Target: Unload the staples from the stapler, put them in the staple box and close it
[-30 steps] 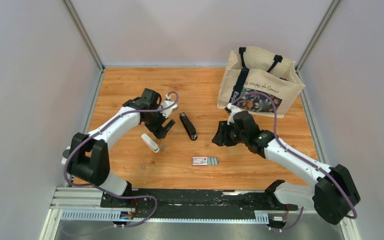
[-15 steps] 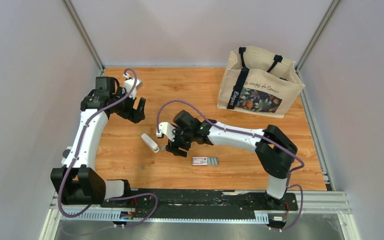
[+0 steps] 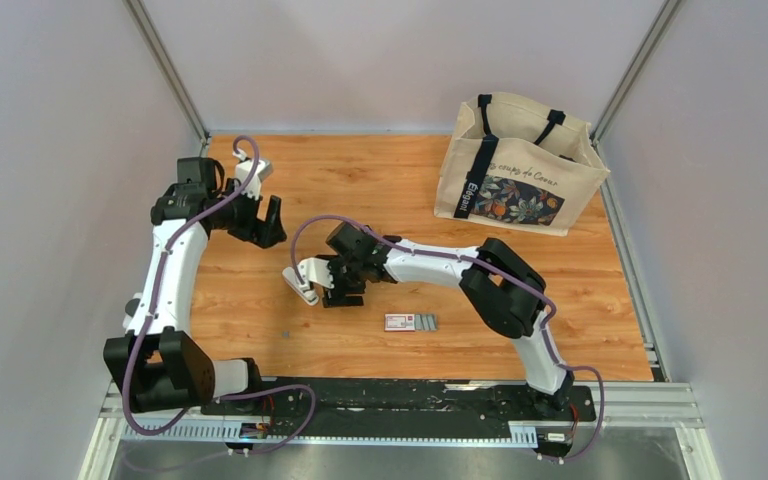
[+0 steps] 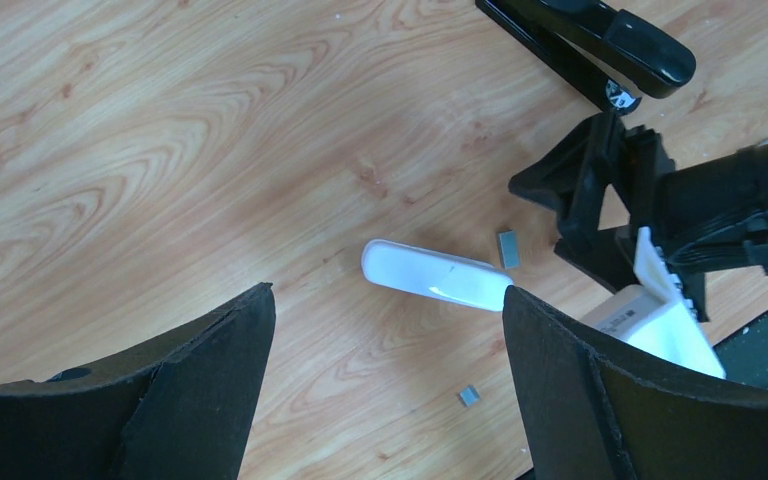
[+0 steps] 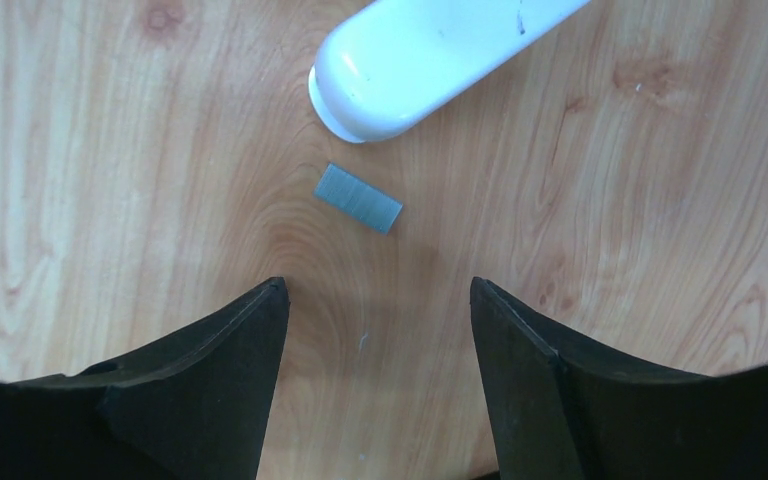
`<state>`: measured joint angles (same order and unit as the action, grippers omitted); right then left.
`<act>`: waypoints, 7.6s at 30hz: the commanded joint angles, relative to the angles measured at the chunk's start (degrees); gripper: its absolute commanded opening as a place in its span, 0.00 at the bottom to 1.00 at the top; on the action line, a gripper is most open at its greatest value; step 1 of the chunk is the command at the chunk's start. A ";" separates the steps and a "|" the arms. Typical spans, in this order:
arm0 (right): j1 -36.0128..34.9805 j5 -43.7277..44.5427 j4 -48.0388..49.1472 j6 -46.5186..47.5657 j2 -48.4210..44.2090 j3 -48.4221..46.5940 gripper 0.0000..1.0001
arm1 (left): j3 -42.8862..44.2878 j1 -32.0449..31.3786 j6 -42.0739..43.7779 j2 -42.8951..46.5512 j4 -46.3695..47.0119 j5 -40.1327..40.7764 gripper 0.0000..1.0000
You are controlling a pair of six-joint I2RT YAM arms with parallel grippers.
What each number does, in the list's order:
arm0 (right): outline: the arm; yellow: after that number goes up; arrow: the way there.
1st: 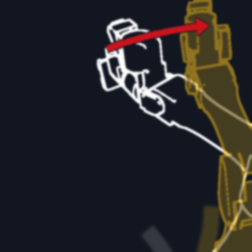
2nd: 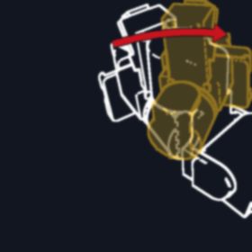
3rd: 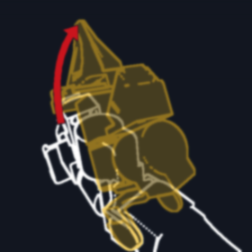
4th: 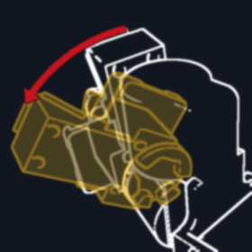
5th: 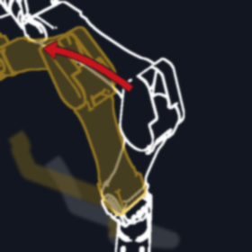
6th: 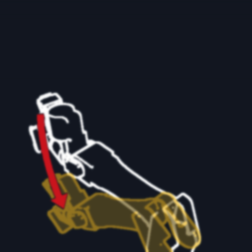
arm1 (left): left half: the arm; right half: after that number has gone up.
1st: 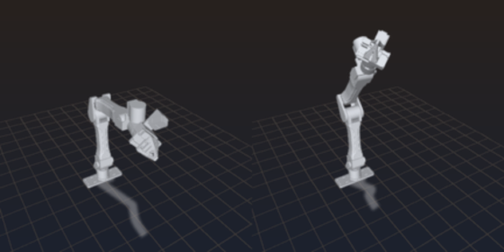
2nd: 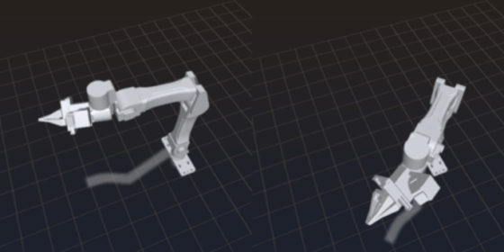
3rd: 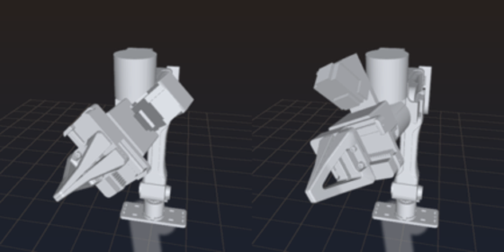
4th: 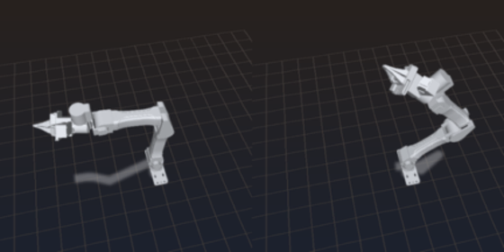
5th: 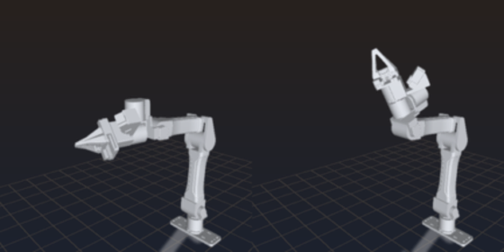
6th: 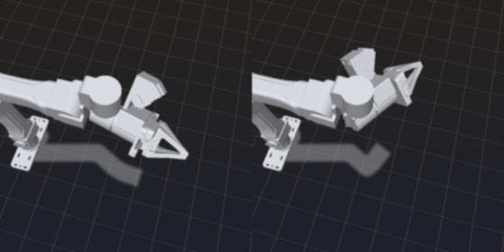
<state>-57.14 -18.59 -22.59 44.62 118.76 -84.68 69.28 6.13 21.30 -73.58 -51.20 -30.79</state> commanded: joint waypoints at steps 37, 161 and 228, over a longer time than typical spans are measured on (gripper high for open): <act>-0.95 -7.25 -7.20 -2.35 9.12 -11.20 0.39 | -1.60 4.06 3.31 -0.16 0.14 -5.95 0.92; -4.03 42.49 -10.81 -96.56 -30.34 36.08 0.00 | -9.69 -1.47 6.03 5.38 -0.30 -2.44 0.91; -5.96 43.11 -10.37 -95.95 -31.92 35.47 0.06 | -10.56 -1.47 6.21 6.52 -0.66 -2.61 0.91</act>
<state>-62.83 23.05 -34.81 -50.98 86.67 -49.12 58.63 4.93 26.30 -68.64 -52.25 -32.51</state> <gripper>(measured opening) 0.164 0.910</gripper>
